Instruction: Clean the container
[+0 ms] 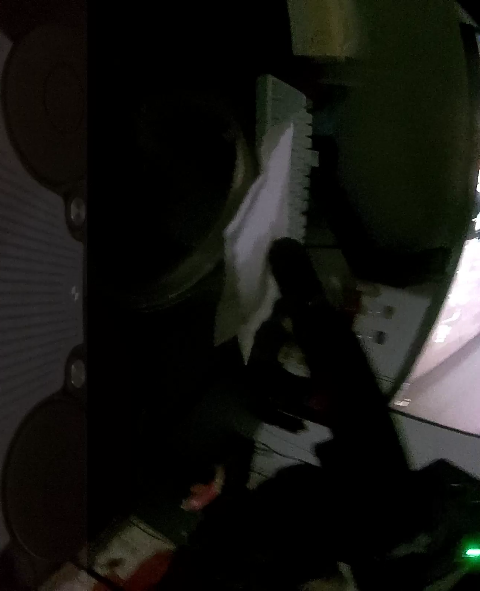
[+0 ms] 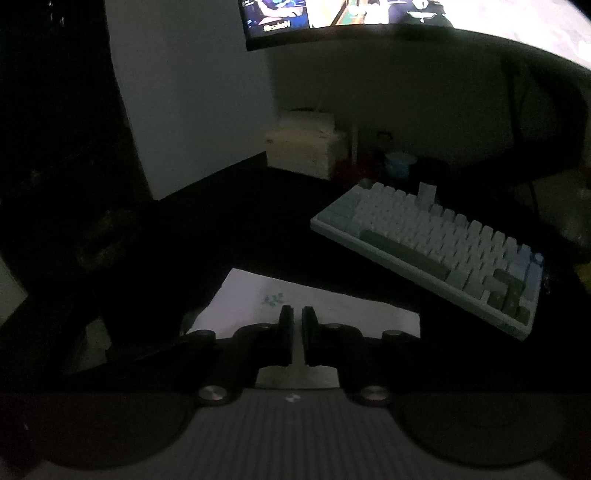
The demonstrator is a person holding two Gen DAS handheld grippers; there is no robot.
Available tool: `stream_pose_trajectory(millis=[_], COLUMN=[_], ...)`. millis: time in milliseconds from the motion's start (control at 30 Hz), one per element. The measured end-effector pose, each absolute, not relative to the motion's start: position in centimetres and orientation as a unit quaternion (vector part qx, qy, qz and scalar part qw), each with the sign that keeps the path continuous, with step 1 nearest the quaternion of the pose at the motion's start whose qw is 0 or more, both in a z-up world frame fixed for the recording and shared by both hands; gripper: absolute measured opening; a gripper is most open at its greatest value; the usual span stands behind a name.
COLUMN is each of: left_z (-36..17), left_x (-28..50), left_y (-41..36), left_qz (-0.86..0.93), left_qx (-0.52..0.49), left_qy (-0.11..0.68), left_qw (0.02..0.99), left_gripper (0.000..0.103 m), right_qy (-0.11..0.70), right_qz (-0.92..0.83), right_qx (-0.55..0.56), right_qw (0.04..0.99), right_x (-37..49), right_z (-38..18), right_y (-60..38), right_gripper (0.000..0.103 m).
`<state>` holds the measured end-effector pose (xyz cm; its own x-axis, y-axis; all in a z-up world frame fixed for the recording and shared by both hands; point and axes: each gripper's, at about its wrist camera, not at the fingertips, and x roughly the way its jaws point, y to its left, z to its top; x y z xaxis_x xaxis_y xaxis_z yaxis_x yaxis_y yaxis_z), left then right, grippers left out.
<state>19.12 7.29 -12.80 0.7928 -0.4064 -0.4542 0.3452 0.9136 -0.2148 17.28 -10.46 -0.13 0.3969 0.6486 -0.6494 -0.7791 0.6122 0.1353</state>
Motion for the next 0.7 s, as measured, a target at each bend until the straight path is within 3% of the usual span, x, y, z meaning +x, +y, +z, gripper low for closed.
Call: stream_pose_trajectory(millis=[133,300,467,500,533,700], left_z=[-12.1,-11.5,-11.0,-11.0,-11.2,-12.0], left_x=[18.3,18.4,17.0,16.8,16.8,17.2], left_y=[8.9,10.2,8.1,7.5,7.0,6.4], left_qz=[-0.236,-0.288,-0.26,-0.257,-0.257,-0.245], left_qx=[-0.134,-0.186,-0.075,-0.059,-0.05,-0.038], left_qy=[0.223,0.23,0.212,0.218,0.224,0.248], left_qw=[0.936,0.911,0.939,0.94,0.939,0.936], left_gripper=[0.006,0.007,0.014,0.023,0.026,0.026], right_qy=[0.34,0.337,0.333,0.332,0.331,0.326], right_qz=[0.428,0.435,0.435,0.435,0.436,0.42], right_qx=[-0.097,-0.096,-0.094,-0.094,-0.094,-0.105], right_qw=[0.832,0.83,0.831,0.831,0.832,0.841], right_x=[16.8,16.6,16.9,17.0,17.0,17.6], right_z=[-0.1,-0.1,-0.4,-0.4,-0.4,-0.7], right_y=[-10.7,-10.6,-10.4,-10.3,-10.3,-10.5], right_gripper=[0.009,0.009,0.009,0.009,0.009,0.009])
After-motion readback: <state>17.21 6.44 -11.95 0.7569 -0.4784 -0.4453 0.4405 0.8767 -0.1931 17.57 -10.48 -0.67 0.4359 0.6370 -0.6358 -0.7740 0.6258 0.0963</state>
